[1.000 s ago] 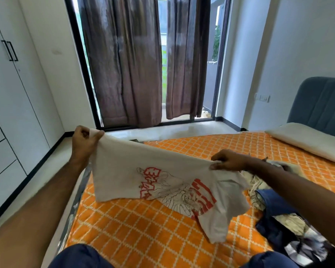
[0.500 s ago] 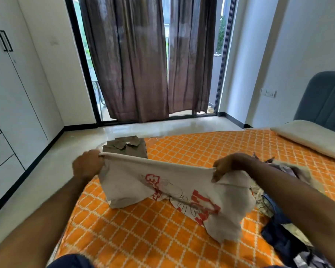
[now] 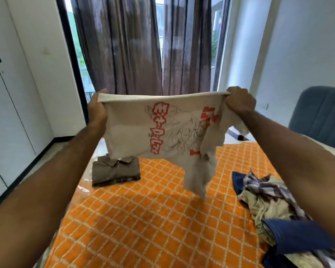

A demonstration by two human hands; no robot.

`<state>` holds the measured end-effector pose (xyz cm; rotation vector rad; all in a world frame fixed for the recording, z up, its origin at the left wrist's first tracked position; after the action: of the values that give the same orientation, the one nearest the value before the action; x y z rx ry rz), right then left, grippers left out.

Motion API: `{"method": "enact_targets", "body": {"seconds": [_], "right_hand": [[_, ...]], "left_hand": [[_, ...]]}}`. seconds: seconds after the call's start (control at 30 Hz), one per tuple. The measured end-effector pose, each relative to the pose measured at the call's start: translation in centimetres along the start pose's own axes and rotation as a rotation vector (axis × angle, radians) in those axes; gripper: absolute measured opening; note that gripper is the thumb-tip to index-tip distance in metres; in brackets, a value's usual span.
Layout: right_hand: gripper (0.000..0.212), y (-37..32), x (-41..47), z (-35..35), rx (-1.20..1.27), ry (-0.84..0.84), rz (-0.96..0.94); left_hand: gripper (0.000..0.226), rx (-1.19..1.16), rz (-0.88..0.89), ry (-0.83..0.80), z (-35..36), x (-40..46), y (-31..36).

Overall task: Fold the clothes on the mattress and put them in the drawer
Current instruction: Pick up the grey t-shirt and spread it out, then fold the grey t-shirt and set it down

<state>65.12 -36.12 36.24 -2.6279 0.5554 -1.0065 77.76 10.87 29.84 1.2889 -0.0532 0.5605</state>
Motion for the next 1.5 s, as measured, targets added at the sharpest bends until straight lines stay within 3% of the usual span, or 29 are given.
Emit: {"method": "enact_targets", "body": {"seconds": [0.1,0.17,0.2,0.27,0.33,0.4,0.47,0.53,0.6,0.67,0.77,0.9,0.97,1.17,1.23,1.3,1.43,1.5], "right_hand": [[0.030,0.1,-1.6,-2.2,-0.129,0.043,-0.152],[0.028,0.5,-3.3,-2.1,-0.220,-0.017,-0.292],[0.030,1.0,-4.6,-1.3,-0.238,-0.110,-0.343],[0.041,2.1,-8.3,2.5,-0.274,-0.455,-0.417],[0.061,3.9,-15.3,7.3,-0.356,-0.815,-0.439],[0.074,6.4,-22.7,12.2,-0.419,-1.023,-0.424],[0.069,8.7,-29.4,17.0,-0.431,-1.166,-0.427],[0.061,10.5,-35.4,20.7,-0.430,-1.271,-0.444],[0.056,11.8,-40.7,23.0,-0.431,-1.363,-0.449],[0.056,12.4,-44.3,24.3,-0.425,-1.417,-0.470],[0.062,12.6,-46.7,24.9,-0.392,-1.487,-0.478],[0.065,12.1,-47.3,24.6,-0.366,-1.609,-0.414],[0.072,11.7,-47.3,24.4,-0.362,-1.663,-0.388],[0.059,11.7,-46.7,23.5,-0.398,-1.698,-0.421],[0.042,13.2,-46.4,23.0,-0.420,-1.764,-0.366],[0.028,14.4,-46.3,22.6,-0.343,-1.834,-0.275],[0.042,14.7,-46.9,21.4,-0.061,-1.910,-0.065],[0.057,14.5,-47.4,20.6,-0.013,-1.946,-0.028]], "left_hand": [[0.038,0.202,0.145,-0.014,-1.7,-2.0,1.1],[0.040,0.357,0.226,-0.002,-4.0,-4.1,0.5],[0.040,0.469,0.317,0.011,-5.5,-5.4,0.0],[0.042,0.778,0.543,-0.010,-8.4,-7.8,-1.5],[0.043,1.100,0.758,-0.190,-10.9,-11.5,-4.5],[0.036,1.394,0.829,-0.536,-13.3,-15.6,-8.6],[0.029,1.688,0.671,-0.985,-15.9,-19.2,-13.4],[0.026,1.876,0.369,-1.376,-18.8,-22.7,-17.3],[0.018,1.962,0.137,-1.554,-21.4,-25.0,-19.9],[0.019,2.032,0.061,-1.575,-23.5,-26.3,-22.2],[0.034,2.069,0.007,-1.696,-24.8,-28.0,-24.9],[0.009,2.184,-0.190,-1.787,-24.8,-29.8,-26.1],[0.034,2.233,-0.281,-1.770,-24.9,-29.9,-27.4],[0.057,2.307,-0.259,-1.793,-21.9,-32.3,-26.1],[0.061,2.205,-0.354,-1.795,-21.3,-32.9,-26.7],[0.056,1.951,-0.344,-1.795,-19.6,-33.8,-27.9],[0.043,1.384,-0.097,-1.728,-11.9,-38.9,-28.4],[0.051,1.282,0.000,-1.783,-9.4,-42.8,-28.2]]}}
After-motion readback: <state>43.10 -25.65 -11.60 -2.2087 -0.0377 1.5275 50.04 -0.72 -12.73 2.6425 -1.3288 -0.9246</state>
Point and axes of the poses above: each hand's wrist, its own x-axis towards the middle knuckle, its own z-axis out of the palm, y = z × x, the point moved 7 cm from there along x, towards the middle knuckle, and after that the axes turned 4 degrees about y, right-handed, at the moved point
